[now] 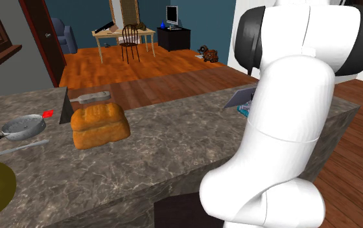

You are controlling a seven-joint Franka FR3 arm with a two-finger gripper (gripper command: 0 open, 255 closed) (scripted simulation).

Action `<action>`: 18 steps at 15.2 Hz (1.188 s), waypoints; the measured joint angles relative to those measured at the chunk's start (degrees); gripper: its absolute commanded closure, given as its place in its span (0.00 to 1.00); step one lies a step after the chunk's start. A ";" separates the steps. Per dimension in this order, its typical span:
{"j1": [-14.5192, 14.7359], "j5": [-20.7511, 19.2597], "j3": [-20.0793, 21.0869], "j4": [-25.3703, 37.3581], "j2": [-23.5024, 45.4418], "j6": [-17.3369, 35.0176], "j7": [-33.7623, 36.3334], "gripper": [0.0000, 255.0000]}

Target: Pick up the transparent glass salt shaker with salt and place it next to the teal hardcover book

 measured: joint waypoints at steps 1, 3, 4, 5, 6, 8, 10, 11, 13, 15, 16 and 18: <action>-0.03 0.08 -0.01 -0.39 0.35 0.74 -0.03 1.00; -0.05 0.19 0.00 -1.49 0.80 2.26 -0.02 1.00; -0.12 0.25 -0.05 -1.92 1.13 3.02 -0.15 1.00; -0.14 0.30 -0.06 -2.39 1.36 3.72 -0.16 1.00; -0.21 0.35 -0.10 -2.77 1.63 4.36 -0.27 1.00; -0.23 0.55 -0.07 -3.48 2.39 5.80 -0.28 1.00; -0.20 0.70 0.00 -4.44 2.96 7.30 -0.21 1.00; -0.24 0.77 -0.02 -5.04 3.27 8.20 -0.27 1.00; -0.29 0.98 0.01 -5.58 4.06 9.51 -0.35 1.00; -0.33 1.09 0.02 -5.76 4.46 10.09 -0.41 1.00; -0.33 1.10 0.02 -5.80 4.54 10.21 -0.42 1.00; -0.33 1.13 0.02 -5.83 4.61 10.31 -0.42 1.00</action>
